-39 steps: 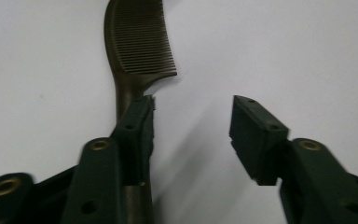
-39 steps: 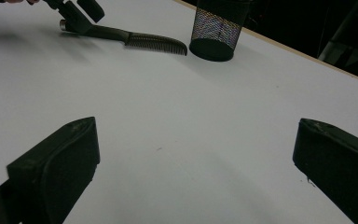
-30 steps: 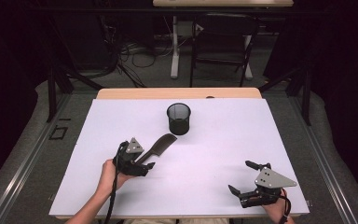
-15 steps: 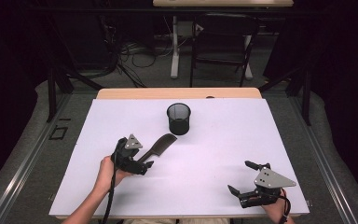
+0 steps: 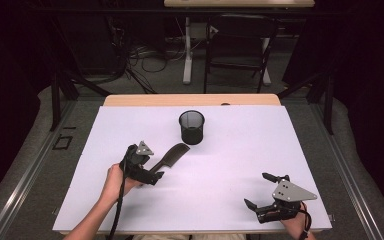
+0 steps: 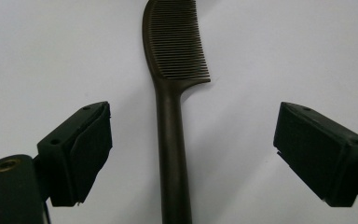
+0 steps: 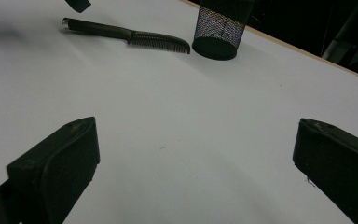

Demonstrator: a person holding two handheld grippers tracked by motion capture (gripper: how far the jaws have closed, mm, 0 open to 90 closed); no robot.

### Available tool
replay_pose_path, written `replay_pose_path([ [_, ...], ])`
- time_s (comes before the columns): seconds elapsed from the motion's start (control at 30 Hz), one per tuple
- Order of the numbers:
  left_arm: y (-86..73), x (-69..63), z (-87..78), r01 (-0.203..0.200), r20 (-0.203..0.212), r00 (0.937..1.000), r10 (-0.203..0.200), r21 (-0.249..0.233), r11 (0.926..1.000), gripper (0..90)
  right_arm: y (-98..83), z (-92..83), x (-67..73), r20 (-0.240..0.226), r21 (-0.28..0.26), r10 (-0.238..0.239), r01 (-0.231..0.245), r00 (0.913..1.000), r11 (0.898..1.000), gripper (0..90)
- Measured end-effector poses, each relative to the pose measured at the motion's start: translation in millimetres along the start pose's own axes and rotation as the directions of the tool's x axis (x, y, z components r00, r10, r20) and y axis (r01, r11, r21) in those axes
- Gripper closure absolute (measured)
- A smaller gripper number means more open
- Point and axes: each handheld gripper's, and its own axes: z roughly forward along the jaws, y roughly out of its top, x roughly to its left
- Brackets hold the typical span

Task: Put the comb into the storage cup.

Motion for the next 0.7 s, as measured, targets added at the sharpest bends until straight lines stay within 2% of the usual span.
replay_pose_path([
  [0.27, 8.6, 9.0, -2.1, 0.010, -0.013, 0.9999, -0.009, 0.079, 0.9968, 6.8, 0.4, -0.3, 0.7, 0.000, 0.001, 0.000, 0.000, 1.0000, 1.000, 0.1],
  [0.37, 11.7, 11.0, 0.1, 0.009, -0.009, 0.9999, -0.008, 0.114, 0.9935, 3.9, 0.3, -0.4, 0.4, 0.001, 0.003, -0.001, 0.001, 1.0000, 1.000, 0.1],
  [0.7, 21.4, 15.4, 9.5, 0.004, -0.008, 1.0000, -0.003, 0.182, 0.9833, 1.6, 0.3, -0.5, 0.5, 0.000, 0.003, -0.001, 0.001, 1.0000, 1.000, 0.1],
])
